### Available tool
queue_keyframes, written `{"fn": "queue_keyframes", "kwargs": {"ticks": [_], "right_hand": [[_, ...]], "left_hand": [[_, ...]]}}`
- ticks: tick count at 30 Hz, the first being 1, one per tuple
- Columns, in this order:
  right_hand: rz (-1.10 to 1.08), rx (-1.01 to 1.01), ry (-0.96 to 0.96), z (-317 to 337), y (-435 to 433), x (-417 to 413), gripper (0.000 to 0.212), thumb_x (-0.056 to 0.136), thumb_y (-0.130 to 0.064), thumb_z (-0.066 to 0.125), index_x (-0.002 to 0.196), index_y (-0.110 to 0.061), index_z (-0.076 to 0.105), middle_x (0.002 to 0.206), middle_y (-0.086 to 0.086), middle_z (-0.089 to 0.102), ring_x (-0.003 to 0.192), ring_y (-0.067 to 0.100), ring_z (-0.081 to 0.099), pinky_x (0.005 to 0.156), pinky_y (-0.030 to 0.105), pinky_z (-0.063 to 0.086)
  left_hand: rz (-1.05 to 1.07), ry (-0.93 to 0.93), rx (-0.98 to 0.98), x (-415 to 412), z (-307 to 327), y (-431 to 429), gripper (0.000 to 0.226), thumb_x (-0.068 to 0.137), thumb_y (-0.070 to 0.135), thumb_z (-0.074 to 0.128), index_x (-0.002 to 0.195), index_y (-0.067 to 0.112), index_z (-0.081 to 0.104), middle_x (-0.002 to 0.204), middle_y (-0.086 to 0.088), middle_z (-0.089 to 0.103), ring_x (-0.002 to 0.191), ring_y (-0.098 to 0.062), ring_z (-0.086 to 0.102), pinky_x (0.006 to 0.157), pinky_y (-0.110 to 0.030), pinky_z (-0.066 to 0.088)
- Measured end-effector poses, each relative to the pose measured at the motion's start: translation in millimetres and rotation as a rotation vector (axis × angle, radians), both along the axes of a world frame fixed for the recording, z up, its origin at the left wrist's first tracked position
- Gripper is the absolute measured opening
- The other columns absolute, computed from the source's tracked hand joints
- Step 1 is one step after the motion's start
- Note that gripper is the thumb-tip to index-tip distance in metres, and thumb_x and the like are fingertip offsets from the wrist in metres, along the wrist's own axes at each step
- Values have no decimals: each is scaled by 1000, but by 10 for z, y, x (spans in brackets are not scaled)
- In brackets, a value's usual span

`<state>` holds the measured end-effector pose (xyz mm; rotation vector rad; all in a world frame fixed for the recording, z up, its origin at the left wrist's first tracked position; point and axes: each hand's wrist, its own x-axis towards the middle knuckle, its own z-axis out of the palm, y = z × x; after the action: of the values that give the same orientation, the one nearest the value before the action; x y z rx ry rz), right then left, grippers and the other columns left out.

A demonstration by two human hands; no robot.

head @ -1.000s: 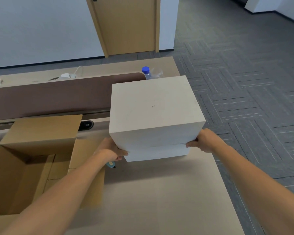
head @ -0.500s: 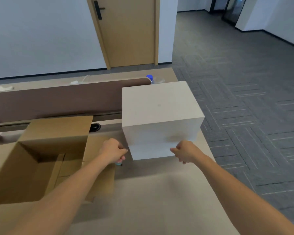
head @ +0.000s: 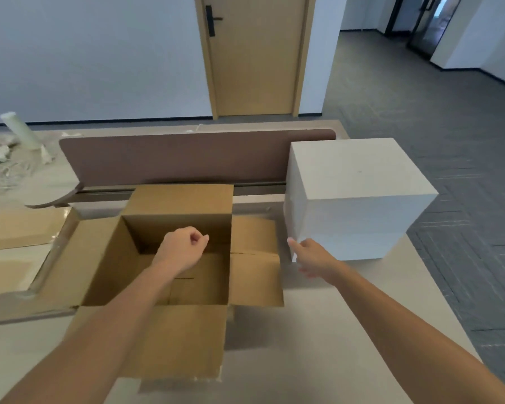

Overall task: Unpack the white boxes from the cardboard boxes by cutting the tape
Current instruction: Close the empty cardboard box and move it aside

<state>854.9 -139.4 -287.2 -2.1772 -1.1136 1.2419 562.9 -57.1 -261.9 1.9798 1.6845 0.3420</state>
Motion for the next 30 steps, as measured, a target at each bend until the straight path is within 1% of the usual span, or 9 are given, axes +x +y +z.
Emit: {"fn": "queue_keyframes", "kwargs": {"ticks": [5,10,12,14,17,20,22,25,30], "right_hand": [[-134,-98,152,-10,83,-504,84,92,-70,41,148,-8,33,137,11,51,106,29,63,89,42,56],[-132,-45,-190,206,172,-758,60,98,-54,46,124,0,56,116,13,60,103,31,59,92,44,53],[-127,-16,-209,364,262,-810,47,96,-44,52,115,-2,59,110,12,63,94,28,62,83,39,55],[-109,16,-187,552,382,-927,33,93,-33,56,106,-3,59,92,11,63,74,23,62,64,31,54],[-10,42,-144,752,536,-1255,36,95,-39,59,116,-12,48,90,8,64,67,19,65,51,23,51],[161,61,-128,767,621,-1624,47,94,-54,55,127,-22,43,99,-1,63,74,15,70,59,25,57],[262,94,-184,660,660,-1804,61,94,-57,52,140,-19,41,106,-5,61,83,12,66,65,24,54],[355,136,-263,494,718,-1974,62,96,-57,50,143,-18,41,123,-1,58,102,16,59,81,27,50],[481,139,-347,247,774,-2076,40,98,-50,52,124,-21,56,101,-5,61,89,12,58,81,28,53]], "left_hand": [[43,-4,70,-826,-125,217,18,98,37,58,103,21,65,96,3,66,91,-11,61,81,-27,51],[128,42,120,-1373,-294,444,25,97,37,59,111,18,68,105,-2,65,95,-14,59,84,-30,52],[154,56,115,-1458,-312,466,26,97,39,59,112,20,67,105,-1,64,96,-16,59,84,-32,53],[177,46,110,-1514,-313,474,26,97,40,58,112,21,66,107,-1,63,99,-18,58,87,-36,53],[228,55,97,-1609,-287,449,26,97,42,58,114,23,65,114,-1,62,106,-20,56,95,-39,51],[301,131,99,-1740,-235,385,32,97,45,54,119,23,64,122,-5,61,114,-24,54,101,-42,46],[373,188,55,-1844,-187,329,40,98,45,52,128,19,60,131,-10,57,124,-29,49,107,-45,39],[503,263,-46,-2049,-191,299,55,95,55,50,136,19,51,141,-17,48,132,-38,41,110,-51,35],[674,236,-291,-2366,-389,397,82,87,65,49,144,6,41,145,-25,42,133,-44,37,110,-53,33]]}}
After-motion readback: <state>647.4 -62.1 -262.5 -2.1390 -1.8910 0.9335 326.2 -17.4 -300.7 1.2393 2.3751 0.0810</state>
